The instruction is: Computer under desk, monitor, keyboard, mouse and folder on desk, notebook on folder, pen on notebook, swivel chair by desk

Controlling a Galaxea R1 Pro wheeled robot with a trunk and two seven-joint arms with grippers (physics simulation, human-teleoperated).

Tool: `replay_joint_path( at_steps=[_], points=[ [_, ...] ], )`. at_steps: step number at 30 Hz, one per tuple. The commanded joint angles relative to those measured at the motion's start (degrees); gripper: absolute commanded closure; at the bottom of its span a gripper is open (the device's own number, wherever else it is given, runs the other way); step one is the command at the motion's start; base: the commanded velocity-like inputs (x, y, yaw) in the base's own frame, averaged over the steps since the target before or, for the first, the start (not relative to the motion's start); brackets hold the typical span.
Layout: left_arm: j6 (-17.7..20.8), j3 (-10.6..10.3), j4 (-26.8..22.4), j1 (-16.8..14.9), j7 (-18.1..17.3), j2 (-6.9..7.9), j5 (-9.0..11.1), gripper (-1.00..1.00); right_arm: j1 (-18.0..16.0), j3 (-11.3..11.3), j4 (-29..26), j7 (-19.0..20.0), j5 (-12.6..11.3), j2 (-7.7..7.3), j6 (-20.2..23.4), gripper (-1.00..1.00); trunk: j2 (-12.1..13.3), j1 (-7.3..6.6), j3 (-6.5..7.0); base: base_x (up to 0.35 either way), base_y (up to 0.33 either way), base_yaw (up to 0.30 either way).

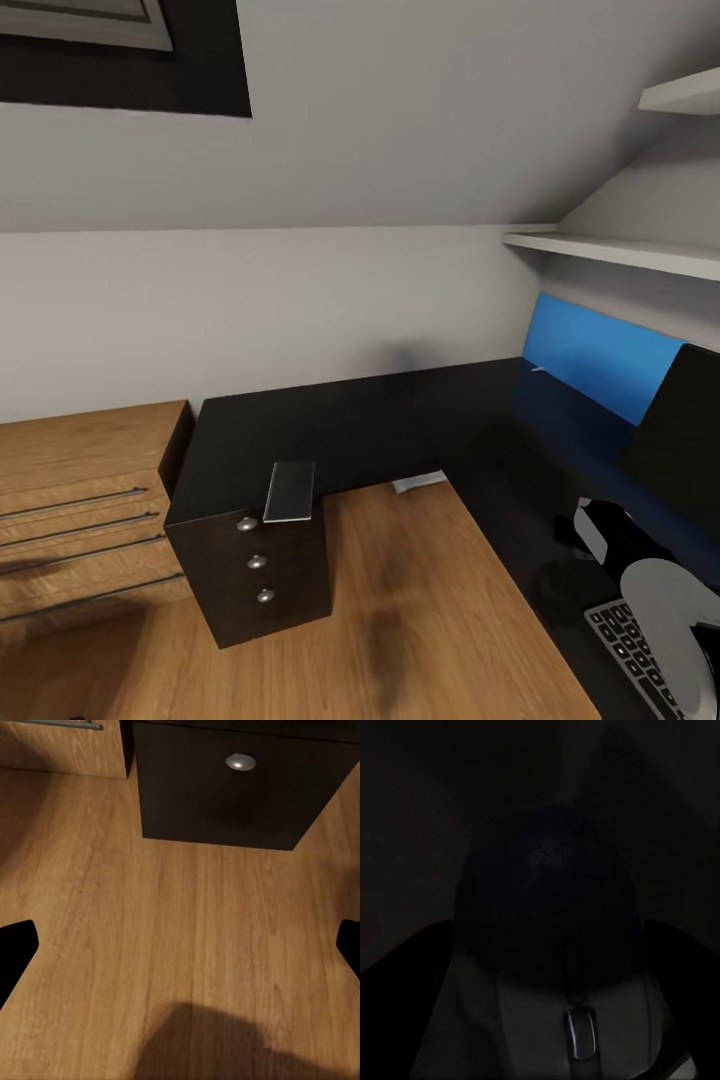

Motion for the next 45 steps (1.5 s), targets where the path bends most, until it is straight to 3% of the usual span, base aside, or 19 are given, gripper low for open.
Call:
replay_joint_path(
  at_steps=[1,18,45],
  points=[
    [-0.11,0.33,0.01,-0.03,-0.47,-0.03,0.21,-1.0,-0.03,-0.08,-0.08,-0.39,-0.56,0.01,0.18,1.0,-0.46,0.23,-0.25,0.0,0.0,0.0],
    [-0.17,0.32,0.01,-0.03,-0.47,0.0,0.21,-1.0,-0.03,-0.08,-0.07,-0.17,-0.46,-0.07,0.18,1.0,-7.28,3.96,-3.3,0.0,0.0,0.0],
    [-0.27,0.31,0.01,-0.02,-0.65,0.05,0.2,-1.0,-0.04,-0.08,-0.07,-0.2,-0.37,-0.16,0.1,1.0,-7.28,3.96,-3.3,0.0,0.0,0.0]
  ],
)
